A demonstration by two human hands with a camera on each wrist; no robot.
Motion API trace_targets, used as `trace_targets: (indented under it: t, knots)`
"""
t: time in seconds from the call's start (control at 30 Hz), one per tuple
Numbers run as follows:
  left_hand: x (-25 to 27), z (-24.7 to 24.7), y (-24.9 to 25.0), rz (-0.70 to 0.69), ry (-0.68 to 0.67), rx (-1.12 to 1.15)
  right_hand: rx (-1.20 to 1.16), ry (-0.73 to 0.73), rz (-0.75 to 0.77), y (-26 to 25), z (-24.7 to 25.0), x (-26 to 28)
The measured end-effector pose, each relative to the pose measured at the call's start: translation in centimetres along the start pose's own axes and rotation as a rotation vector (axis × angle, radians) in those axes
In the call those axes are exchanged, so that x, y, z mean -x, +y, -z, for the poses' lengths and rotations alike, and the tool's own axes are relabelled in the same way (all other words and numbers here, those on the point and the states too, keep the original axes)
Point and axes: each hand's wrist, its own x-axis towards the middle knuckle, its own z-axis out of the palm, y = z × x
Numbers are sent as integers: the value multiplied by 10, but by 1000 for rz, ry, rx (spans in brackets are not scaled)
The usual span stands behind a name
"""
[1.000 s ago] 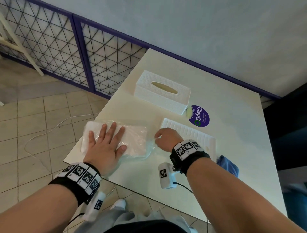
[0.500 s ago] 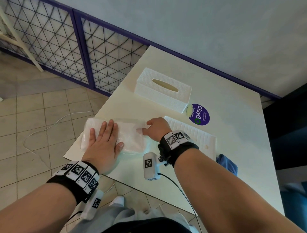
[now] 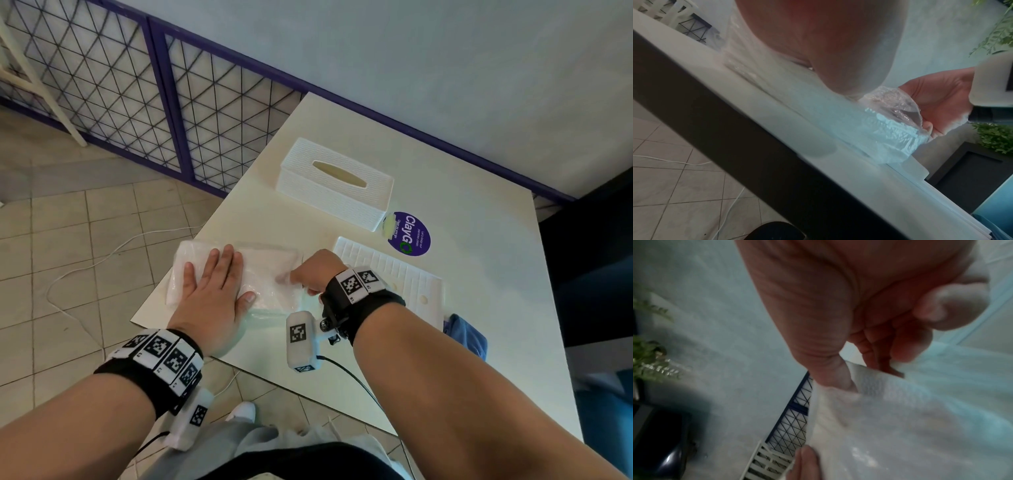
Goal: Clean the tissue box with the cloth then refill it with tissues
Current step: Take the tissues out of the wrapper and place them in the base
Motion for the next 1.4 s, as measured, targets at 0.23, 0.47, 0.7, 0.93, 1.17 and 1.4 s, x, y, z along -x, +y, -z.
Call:
trace_targets:
  t: [0.23, 0.47, 0.7, 0.93, 1.17, 1.4]
  knots:
    - [0, -1, 0, 4, 19, 13, 147, 157, 105, -1, -5, 2]
    - [0, -3, -1, -3, 54, 54, 212, 192, 178, 1, -1, 8]
    - [0, -2, 1, 5, 40, 51, 93, 145, 57, 0, -11, 3]
    - [6, 11, 0, -17, -41, 7, 20, 63, 103, -14, 7, 3]
    - [9, 8, 4, 76, 33, -13, -182, 226, 96, -19, 25, 9]
    - [4, 8, 20, 172, 22, -50, -60, 429, 157, 5, 89, 53]
